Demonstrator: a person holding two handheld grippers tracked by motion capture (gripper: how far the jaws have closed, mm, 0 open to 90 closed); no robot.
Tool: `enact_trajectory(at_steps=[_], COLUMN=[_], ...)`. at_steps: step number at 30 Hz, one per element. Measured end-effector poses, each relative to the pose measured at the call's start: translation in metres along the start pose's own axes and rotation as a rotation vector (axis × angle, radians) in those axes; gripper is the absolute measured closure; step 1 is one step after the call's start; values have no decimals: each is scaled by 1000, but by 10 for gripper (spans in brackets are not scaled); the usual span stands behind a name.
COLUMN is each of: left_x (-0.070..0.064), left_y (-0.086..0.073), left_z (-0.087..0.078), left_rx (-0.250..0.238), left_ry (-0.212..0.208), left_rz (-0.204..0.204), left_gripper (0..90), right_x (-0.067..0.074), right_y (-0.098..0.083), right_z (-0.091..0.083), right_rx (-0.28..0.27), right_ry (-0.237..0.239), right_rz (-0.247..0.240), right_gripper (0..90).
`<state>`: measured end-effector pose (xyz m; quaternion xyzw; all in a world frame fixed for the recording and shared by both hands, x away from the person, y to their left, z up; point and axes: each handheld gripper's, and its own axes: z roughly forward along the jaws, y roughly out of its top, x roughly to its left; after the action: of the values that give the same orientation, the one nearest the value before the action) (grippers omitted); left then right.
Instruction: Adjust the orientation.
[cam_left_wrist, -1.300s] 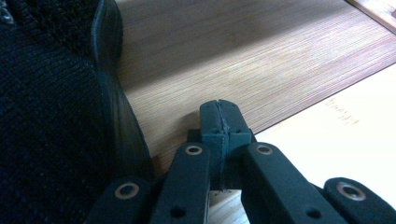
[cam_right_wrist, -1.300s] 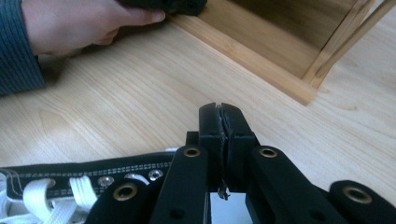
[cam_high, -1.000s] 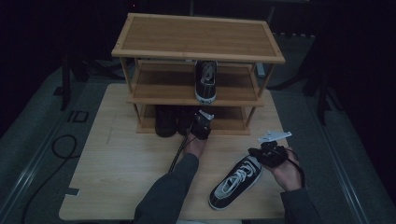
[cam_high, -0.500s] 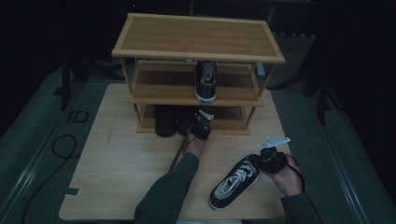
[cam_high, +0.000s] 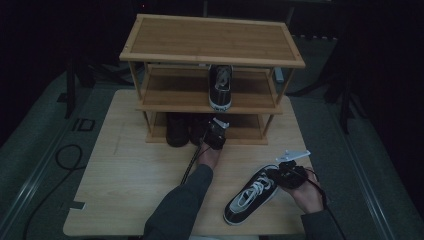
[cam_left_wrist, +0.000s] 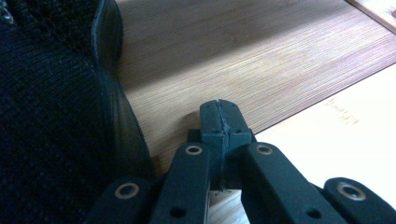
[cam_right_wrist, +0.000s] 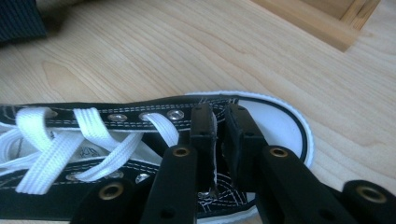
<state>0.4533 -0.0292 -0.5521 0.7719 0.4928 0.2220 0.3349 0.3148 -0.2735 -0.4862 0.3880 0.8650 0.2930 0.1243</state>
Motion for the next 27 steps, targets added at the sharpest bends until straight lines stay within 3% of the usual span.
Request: enact_trajectory(at_steps=[5,10,11,14,20,27], left_x=[0,0,0,0,0,0], left_y=[0,0,0,0,0,0], left_z=[0,0,0,0,0,0], left_rx=[0,0,0,3,2,1], left_ry=[0,0,1,1,1,2], left_rz=[0,-1,-1,4,4,3], left_gripper=[900,900,900,900,900,900], right_x=[-1,0,1,-1,-4,0], right_y=[-1,1,1,2,7,26], right_z=[0,0,5,8,10,22], right_rx=[-15,-30,16,29,26,-2], right_ry=[8,17,-7,13,-1,-14], right_rz=[19,22,11,34,34,19], right_gripper=[731,727,744,886,900,900])
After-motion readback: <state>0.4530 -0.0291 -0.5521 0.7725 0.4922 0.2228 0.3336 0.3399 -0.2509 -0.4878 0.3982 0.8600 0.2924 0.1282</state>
